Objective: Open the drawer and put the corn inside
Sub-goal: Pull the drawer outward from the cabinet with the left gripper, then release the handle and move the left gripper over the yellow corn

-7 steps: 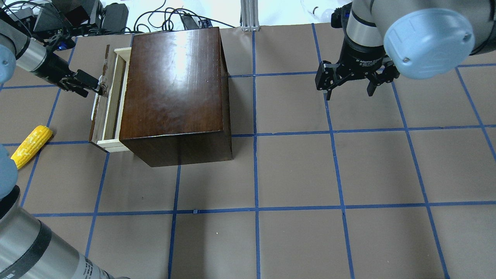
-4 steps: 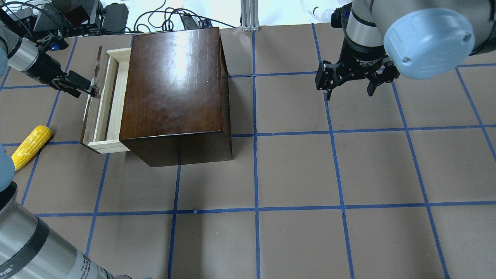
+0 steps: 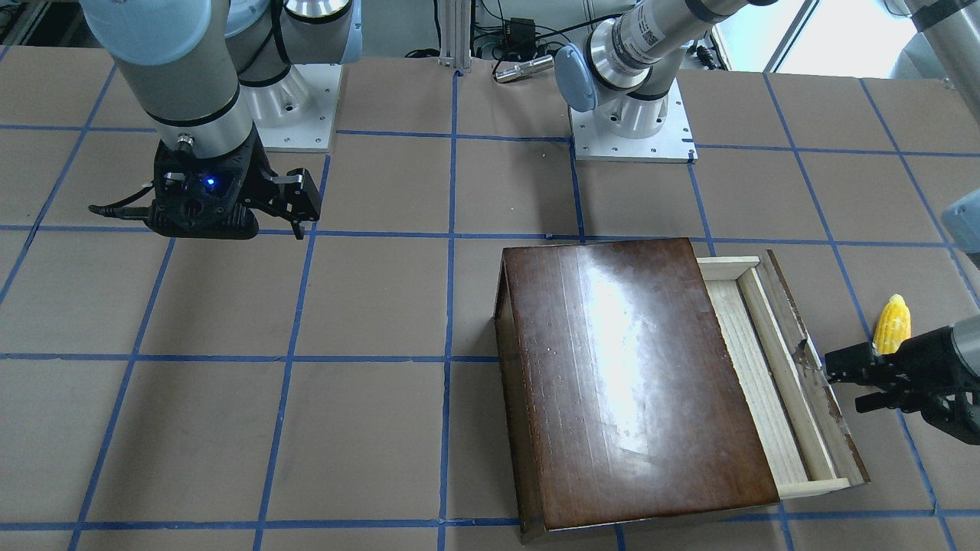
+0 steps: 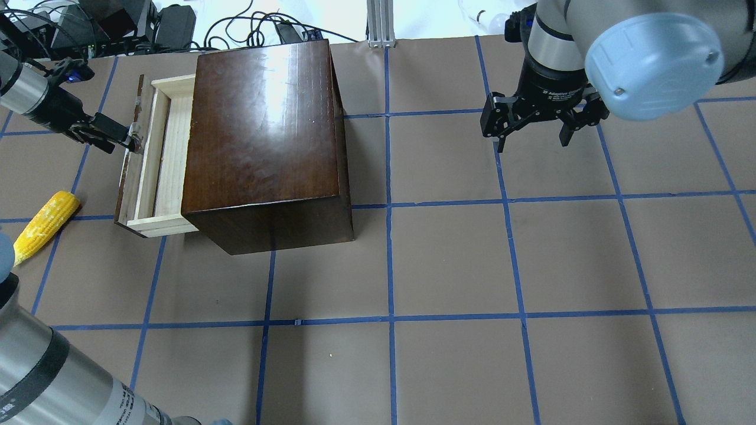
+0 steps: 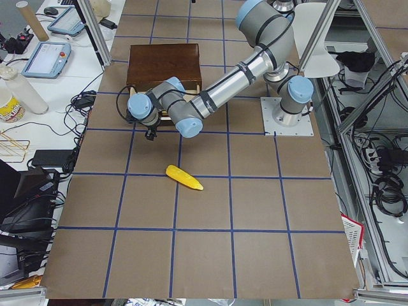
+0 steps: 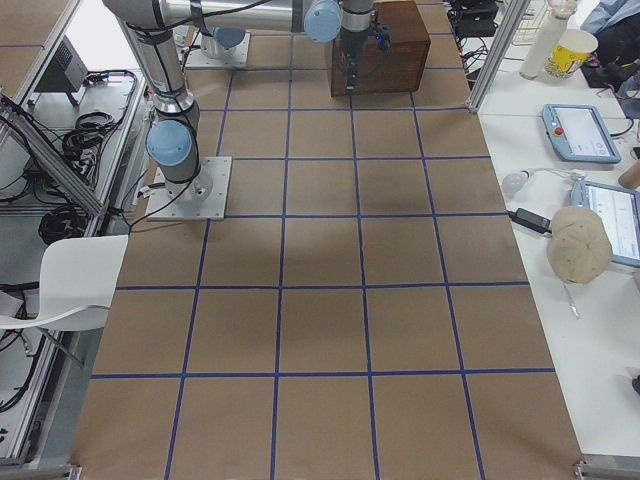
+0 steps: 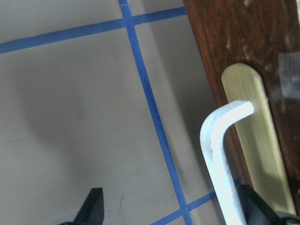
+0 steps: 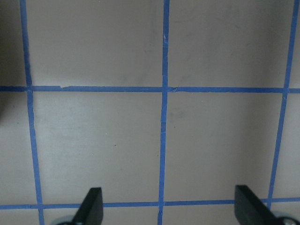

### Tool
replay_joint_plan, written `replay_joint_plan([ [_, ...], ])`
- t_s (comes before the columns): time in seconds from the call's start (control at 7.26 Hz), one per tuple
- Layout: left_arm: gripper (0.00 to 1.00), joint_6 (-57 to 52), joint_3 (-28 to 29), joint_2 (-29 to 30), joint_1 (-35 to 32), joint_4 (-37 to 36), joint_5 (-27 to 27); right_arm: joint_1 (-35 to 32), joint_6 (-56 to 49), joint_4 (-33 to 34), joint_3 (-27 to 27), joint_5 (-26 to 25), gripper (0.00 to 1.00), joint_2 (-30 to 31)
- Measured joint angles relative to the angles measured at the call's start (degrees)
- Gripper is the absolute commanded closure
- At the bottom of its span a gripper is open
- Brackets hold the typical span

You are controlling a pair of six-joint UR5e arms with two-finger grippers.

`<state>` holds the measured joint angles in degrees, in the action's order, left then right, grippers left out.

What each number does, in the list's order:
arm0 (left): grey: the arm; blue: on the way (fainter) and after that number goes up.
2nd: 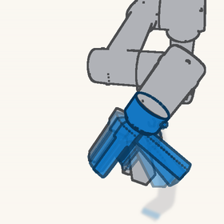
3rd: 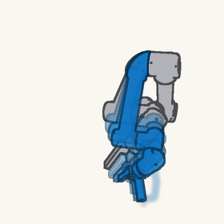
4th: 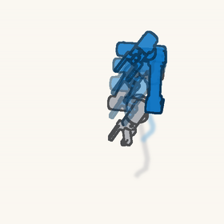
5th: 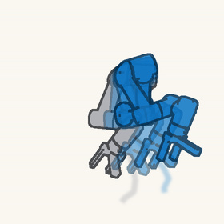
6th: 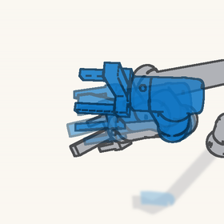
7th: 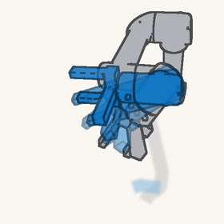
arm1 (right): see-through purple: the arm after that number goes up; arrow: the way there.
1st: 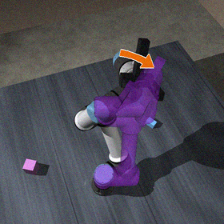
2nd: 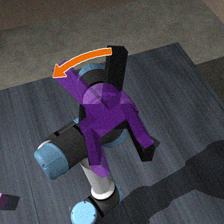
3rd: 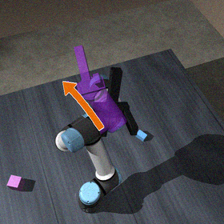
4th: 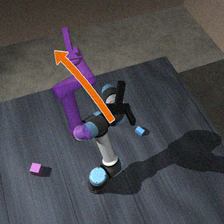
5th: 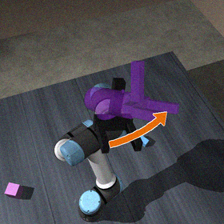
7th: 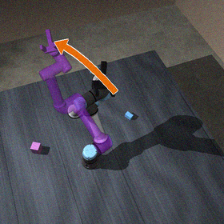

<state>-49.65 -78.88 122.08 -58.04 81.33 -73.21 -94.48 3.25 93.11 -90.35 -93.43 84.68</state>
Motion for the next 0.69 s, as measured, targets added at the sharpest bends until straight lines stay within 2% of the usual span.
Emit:
replay_joint_plan([
  [0.69, 0.0, -1.32, 1.89, -0.28, 0.39, 1.6, -2.41, 0.0, 0.0, -0.02, 0.0, 0.0, 0.0, 0.0],
])
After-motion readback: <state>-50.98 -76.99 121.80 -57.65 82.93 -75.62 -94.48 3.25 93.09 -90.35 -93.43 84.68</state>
